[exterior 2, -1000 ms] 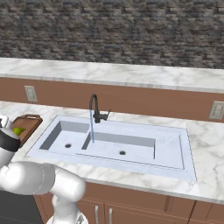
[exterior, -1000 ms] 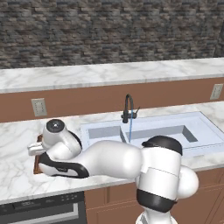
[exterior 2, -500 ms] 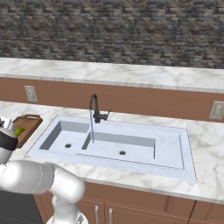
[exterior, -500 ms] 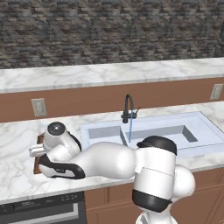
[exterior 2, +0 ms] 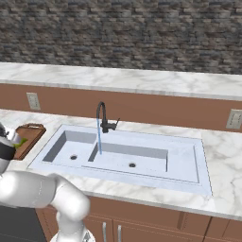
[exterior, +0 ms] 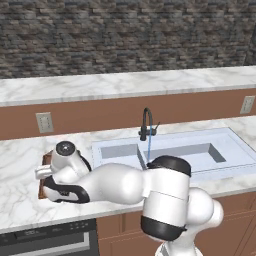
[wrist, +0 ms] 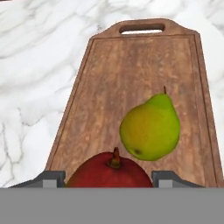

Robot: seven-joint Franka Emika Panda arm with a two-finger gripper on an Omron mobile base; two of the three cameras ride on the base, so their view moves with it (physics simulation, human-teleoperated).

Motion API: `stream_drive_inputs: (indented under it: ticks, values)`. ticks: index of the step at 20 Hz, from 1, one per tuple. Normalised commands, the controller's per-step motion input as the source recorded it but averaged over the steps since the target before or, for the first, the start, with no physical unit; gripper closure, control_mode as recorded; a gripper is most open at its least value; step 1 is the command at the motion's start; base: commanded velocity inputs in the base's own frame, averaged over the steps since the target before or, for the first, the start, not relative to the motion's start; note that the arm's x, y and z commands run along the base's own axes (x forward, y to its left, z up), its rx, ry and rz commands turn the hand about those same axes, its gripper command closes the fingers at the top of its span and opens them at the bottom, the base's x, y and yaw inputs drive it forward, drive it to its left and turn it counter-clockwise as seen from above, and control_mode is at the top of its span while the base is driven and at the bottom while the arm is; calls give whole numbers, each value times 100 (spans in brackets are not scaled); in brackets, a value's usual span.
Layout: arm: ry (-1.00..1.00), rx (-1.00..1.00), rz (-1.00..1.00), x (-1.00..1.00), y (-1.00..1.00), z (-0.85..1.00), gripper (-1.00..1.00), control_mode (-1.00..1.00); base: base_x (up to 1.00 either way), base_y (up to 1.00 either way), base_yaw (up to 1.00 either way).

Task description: Pick the pear, mango from the sink and place them on the cutting board to airdry. Then turn off the sink faucet.

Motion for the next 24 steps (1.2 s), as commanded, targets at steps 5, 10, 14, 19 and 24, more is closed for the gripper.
stream_drive_inputs:
  ticks: [5,10,14,19,24]
  values:
    - [0,0,0,19,7,-17,100,-100,0,0,0]
    - [0,0,0,22,6,-16,100,-100,0,0,0]
    - [0,0,0,21,9,-19,100,-100,0,0,0]
    - [0,0,0,18,5,-21,100,-100,0,0,0]
    - [0,0,0,5,0,-24,100,-100,0,0,0]
